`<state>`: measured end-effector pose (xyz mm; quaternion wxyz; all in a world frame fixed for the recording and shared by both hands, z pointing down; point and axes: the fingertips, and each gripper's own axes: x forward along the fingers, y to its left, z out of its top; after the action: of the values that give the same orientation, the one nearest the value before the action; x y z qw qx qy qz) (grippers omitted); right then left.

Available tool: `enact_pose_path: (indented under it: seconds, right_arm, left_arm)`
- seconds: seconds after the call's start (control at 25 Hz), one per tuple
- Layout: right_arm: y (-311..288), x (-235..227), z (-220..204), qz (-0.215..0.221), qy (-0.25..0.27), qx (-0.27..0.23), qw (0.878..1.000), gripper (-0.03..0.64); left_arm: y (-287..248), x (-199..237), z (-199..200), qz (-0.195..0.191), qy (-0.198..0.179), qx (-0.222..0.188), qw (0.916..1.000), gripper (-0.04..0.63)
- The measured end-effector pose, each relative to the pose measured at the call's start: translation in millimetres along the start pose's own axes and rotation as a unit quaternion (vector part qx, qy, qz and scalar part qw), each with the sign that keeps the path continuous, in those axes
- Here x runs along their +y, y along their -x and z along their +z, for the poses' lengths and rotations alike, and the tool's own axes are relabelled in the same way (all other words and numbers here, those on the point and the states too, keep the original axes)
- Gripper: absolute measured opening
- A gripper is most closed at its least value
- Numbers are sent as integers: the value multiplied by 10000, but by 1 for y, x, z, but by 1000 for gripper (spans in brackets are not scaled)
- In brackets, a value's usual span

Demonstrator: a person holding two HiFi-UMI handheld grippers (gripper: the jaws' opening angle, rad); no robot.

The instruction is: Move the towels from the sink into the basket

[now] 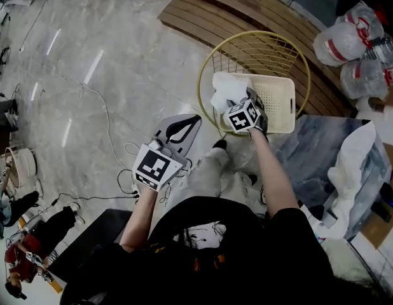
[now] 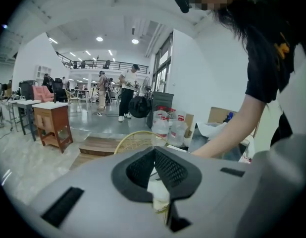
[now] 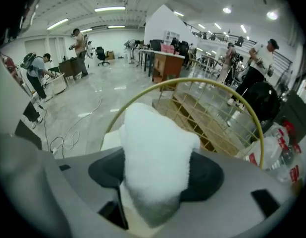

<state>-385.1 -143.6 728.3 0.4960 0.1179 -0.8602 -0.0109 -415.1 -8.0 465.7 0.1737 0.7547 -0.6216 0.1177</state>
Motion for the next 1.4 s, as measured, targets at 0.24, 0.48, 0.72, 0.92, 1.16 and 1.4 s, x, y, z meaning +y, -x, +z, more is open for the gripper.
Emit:
enact_pose_path:
  seconds: [0.24, 0.48, 0.72, 0.92, 1.16, 1.4]
  right_arm:
    - [15, 1, -11, 124, -286, 140, 9994, 316]
    - [82, -18, -10, -294, -595, -359, 9971, 314]
    - [173, -46, -16, -971, -1240, -1130, 9810, 259]
    - [250, -75, -48, -1567, -1860, -1670, 9555, 250]
    - [344, -105, -112, -2405, -2389, -1920, 9210, 250]
    - [420, -132, -205, -3165, -2628, -1866, 8922, 250]
  left_arm:
    - [1, 1, -8, -68, 91, 107, 9999, 5]
    - [-22, -21, 13, -534, -177, -22, 9984, 5]
    - [-60, -57, 39, -1243, -514, -281, 9905, 5]
    - [-94, -112, 59, -1976, -710, -411, 9769, 5]
    - [-123, -199, 77, -2930, -874, -516, 9507, 6]
    - [-150, -300, 86, -3616, -1079, -553, 9244, 5]
